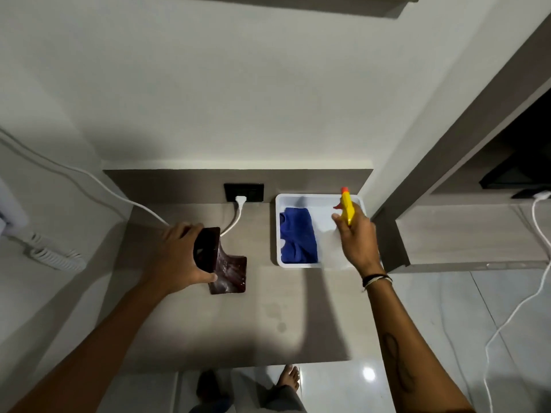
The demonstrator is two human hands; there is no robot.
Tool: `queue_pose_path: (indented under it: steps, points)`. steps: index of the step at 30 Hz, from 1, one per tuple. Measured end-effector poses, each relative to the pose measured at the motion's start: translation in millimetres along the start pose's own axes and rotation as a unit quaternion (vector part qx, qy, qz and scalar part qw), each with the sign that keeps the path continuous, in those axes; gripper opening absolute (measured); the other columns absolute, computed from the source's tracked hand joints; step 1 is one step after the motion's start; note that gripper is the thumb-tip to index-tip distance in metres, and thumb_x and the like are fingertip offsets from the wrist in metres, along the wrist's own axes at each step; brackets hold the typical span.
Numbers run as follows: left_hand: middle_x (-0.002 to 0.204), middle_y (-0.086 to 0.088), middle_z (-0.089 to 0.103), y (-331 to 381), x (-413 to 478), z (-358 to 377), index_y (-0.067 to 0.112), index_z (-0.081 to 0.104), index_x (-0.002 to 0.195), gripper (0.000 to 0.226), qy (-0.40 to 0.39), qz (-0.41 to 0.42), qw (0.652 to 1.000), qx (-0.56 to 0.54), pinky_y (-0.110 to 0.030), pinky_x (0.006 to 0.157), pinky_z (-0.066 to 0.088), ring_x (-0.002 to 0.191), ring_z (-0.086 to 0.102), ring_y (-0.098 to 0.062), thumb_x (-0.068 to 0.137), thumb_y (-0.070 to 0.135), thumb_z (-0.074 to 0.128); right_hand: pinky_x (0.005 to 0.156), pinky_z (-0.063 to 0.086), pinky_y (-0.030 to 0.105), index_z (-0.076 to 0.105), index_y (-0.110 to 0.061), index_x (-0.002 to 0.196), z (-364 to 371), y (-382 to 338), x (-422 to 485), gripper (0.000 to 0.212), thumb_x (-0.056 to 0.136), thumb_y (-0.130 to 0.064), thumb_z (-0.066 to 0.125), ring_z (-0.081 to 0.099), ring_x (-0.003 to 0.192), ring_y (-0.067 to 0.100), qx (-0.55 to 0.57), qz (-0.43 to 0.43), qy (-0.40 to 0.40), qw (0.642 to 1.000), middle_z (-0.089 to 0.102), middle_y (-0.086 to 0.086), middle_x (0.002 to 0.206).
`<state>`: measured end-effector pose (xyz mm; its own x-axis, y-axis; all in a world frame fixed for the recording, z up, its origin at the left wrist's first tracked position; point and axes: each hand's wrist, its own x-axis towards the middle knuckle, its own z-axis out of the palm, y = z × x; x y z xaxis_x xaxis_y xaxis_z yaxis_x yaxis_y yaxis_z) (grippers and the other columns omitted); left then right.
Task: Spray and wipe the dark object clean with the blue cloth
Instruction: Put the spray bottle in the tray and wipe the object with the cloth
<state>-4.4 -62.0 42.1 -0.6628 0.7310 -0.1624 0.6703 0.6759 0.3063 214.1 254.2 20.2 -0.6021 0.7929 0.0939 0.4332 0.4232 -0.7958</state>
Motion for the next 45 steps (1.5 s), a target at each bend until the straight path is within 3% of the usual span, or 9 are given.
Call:
queue_pose_path:
  steps: [4, 9, 15, 19, 22, 25, 28, 37, 45]
  points:
    - [0.137, -0.009, 0.053, 14, 2, 2, 0.016, 0.053, 0.143, 0.113, 0.001, 0.007, 1.0, 0.026, -0.053, 0.109, 0.047, 0.131, 0.048, -0.036, 0.048, 0.062, 0.094, 0.091, 0.057, 0.044, 0.063, -0.013, 0.138, 8, 21, 28, 0.032, 0.108, -0.023, 0.062, 0.07, 0.1, 0.038, 0.047, 0.067, 0.048, 0.995, 0.069, 0.002, 0.109]
    - [0.14, -0.006, 0.051, 28, 1, 6, 0.022, 0.048, 0.148, 0.114, 0.003, 0.012, 0.999, 0.043, -0.052, 0.111, 0.046, 0.132, 0.046, -0.031, 0.051, 0.064, 0.091, 0.115, 0.051, 0.043, 0.047, -0.011, 0.158, 24, 41, 29, 0.048, 0.111, -0.019, 0.055, 0.064, 0.126, 0.023, 0.088, 0.089, 0.043, 0.991, 0.067, 0.01, 0.145]
    - [0.143, -0.007, 0.05, 36, 0, 11, 0.018, 0.046, 0.149, 0.117, 0.008, 0.014, 0.999, 0.031, -0.05, 0.111, 0.046, 0.135, 0.046, -0.031, 0.052, 0.062, 0.092, 0.114, 0.054, 0.053, 0.042, -0.014, 0.159, 36, 51, 24, 0.062, 0.104, -0.027, 0.068, 0.062, 0.137, 0.031, 0.076, 0.089, 0.053, 0.992, 0.061, 0.008, 0.153]
    - [0.145, -0.006, 0.049, 42, 1, 17, 0.017, 0.044, 0.15, 0.122, 0.006, 0.025, 0.999, 0.037, -0.05, 0.114, 0.045, 0.137, 0.046, -0.03, 0.049, 0.067, 0.091, 0.129, 0.036, 0.041, 0.035, -0.015, 0.162, 44, 43, 7, 0.067, 0.105, -0.034, 0.065, 0.03, 0.162, 0.026, -0.054, -0.068, 0.176, 0.98, 0.037, 0.005, 0.17]
    - [0.144, -0.007, 0.049, 42, 4, 23, 0.014, 0.044, 0.151, 0.123, 0.018, 0.022, 0.999, 0.029, -0.049, 0.114, 0.045, 0.136, 0.047, -0.031, 0.05, 0.066, 0.091, 0.13, 0.034, 0.038, 0.043, -0.018, 0.158, 73, 36, -1, 0.053, 0.108, -0.031, 0.056, 0.034, 0.161, 0.024, -0.112, -0.185, 0.068, 0.974, 0.042, 0.004, 0.168]
    - [0.143, -0.008, 0.05, 39, 5, 29, 0.012, 0.044, 0.152, 0.123, 0.027, 0.024, 0.999, 0.03, -0.051, 0.113, 0.046, 0.136, 0.049, -0.033, 0.051, 0.067, 0.091, 0.132, 0.03, 0.048, 0.03, -0.011, 0.166, 105, 43, 5, 0.063, 0.11, -0.027, 0.053, 0.019, 0.165, 0.033, -0.235, -0.167, -0.14, 0.947, 0.025, 0.012, 0.176]
    - [0.146, -0.009, 0.049, 35, 6, 35, 0.011, 0.043, 0.152, 0.124, 0.035, 0.036, 0.998, 0.034, -0.051, 0.116, 0.044, 0.138, 0.048, -0.034, 0.053, 0.069, 0.09, 0.136, 0.016, 0.048, 0.011, -0.007, 0.17, 124, 54, 21, 0.073, 0.112, -0.032, 0.048, 0.002, 0.167, 0.035, -0.3, -0.116, -0.237, 0.917, 0.006, 0.016, 0.179]
    - [0.149, -0.016, 0.05, 25, 10, 47, 0.006, 0.049, 0.148, 0.119, 0.044, 0.049, 0.997, 0.03, -0.056, 0.121, 0.038, 0.147, 0.042, -0.038, 0.054, 0.064, 0.092, 0.136, 0.005, 0.054, -0.004, -0.014, 0.17, 159, 75, 50, 0.09, 0.106, -0.048, 0.049, -0.007, 0.166, 0.039, -0.386, -0.098, -0.291, 0.87, -0.01, 0.021, 0.178]
    - [0.163, -0.017, 0.04, 22, 12, 54, 0.001, 0.038, 0.156, 0.119, 0.058, 0.079, 0.995, 0.019, -0.052, 0.13, 0.02, 0.16, 0.021, -0.034, 0.065, 0.06, 0.085, 0.135, 0.001, 0.057, -0.007, -0.012, 0.17, 171, 82, 50, 0.074, 0.112, -0.019, 0.04, -0.011, 0.166, 0.04, -0.371, -0.067, -0.284, 0.881, -0.013, 0.02, 0.178]
